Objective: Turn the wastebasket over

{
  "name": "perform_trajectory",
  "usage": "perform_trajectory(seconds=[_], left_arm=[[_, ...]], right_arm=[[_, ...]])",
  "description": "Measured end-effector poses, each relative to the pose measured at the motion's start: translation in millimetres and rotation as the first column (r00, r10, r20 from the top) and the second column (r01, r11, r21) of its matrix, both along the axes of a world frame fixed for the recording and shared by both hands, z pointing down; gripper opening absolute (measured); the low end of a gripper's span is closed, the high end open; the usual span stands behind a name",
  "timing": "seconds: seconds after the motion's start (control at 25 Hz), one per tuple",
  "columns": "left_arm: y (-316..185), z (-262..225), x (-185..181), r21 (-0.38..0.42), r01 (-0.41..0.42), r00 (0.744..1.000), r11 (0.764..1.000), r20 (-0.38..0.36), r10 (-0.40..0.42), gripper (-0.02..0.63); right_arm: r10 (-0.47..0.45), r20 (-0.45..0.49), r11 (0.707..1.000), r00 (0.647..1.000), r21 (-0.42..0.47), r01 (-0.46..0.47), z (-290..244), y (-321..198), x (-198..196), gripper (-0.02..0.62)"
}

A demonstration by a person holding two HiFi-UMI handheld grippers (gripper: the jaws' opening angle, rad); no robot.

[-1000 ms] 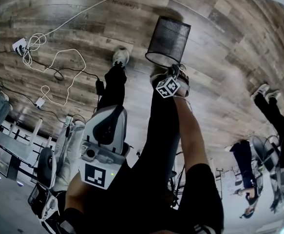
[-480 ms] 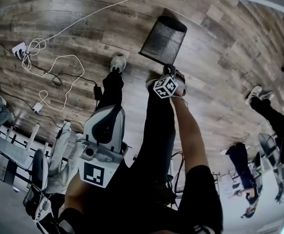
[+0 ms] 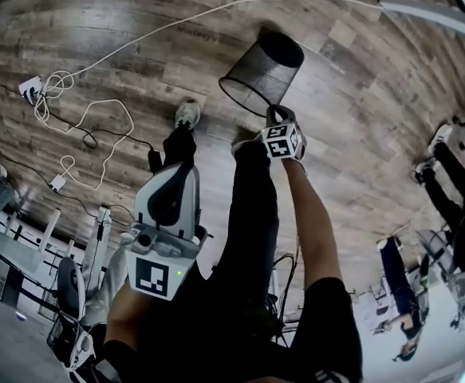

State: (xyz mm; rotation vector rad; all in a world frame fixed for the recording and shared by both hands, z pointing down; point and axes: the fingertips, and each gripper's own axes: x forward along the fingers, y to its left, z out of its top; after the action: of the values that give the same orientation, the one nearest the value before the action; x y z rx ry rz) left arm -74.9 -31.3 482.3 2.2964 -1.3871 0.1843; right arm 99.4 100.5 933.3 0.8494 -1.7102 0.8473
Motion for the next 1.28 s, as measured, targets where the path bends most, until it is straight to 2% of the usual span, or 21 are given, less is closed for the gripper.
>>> perform_trajectory(seconds=[0.2,0.4,0.52,0.68,0.76,0.88,0.92,1.04,1.08,1.28], left_arm=[[-10,7,17,0.002,-0.016,1.0,1.0,0.004,0.016,0.032],[-17,11,35,0.005,-0.035,0.999,0.999,0.002,0.035,0.032],[-15,18,43,-0.016,-0.047,0.999,0.999,0.003,0.047,0.032],[-14,19,55,-0.011,-0.068,0.998,0.998,0.006,0.068,0.032],[-13,19,60,-0.009,-0.075,0.997,0.997,0.004,0.075,0.034],[-11,22,65,-0.014,-0.085,0.996,0.996,0.007,0.086,0.032],[-10,24,66,-0.018,-0.089,0.996,0.996,0.01,0.089,0.032],[-10,30,69,-0.024,-0.096,0.995,0.995,0.019,0.097,0.032],[-10,32,71,-0.025,-0.097,0.995,0.995,0.02,0.097,0.032],[-4,41,85,-0.038,-0.124,0.992,0.992,0.025,0.125,0.032]], right_arm=[[0.175,0.071,0.985,0.982,-0.011,-0.175,-6,-19,30,0.057],[0.347,0.115,0.938,0.931,-0.031,-0.346,-7,-29,65,0.055],[0.456,0.13,0.89,0.881,-0.044,-0.454,-8,-32,85,0.055],[0.581,0.162,0.812,0.798,-0.053,-0.581,-4,-38,109,0.055],[0.615,0.137,0.787,0.777,-0.043,-0.615,-1,-39,122,0.057],[0.649,0.051,0.761,0.759,-0.011,-0.649,9,-41,142,0.067],[0.677,0.042,0.736,0.735,-0.005,-0.677,12,-43,150,0.067],[0.783,0.048,0.621,0.62,-0.034,-0.783,18,-53,174,0.049],[0.799,0.051,0.601,0.599,-0.046,-0.798,19,-56,178,0.048],[0.817,0.117,0.575,0.564,-0.104,-0.811,11,-65,171,0.048]])
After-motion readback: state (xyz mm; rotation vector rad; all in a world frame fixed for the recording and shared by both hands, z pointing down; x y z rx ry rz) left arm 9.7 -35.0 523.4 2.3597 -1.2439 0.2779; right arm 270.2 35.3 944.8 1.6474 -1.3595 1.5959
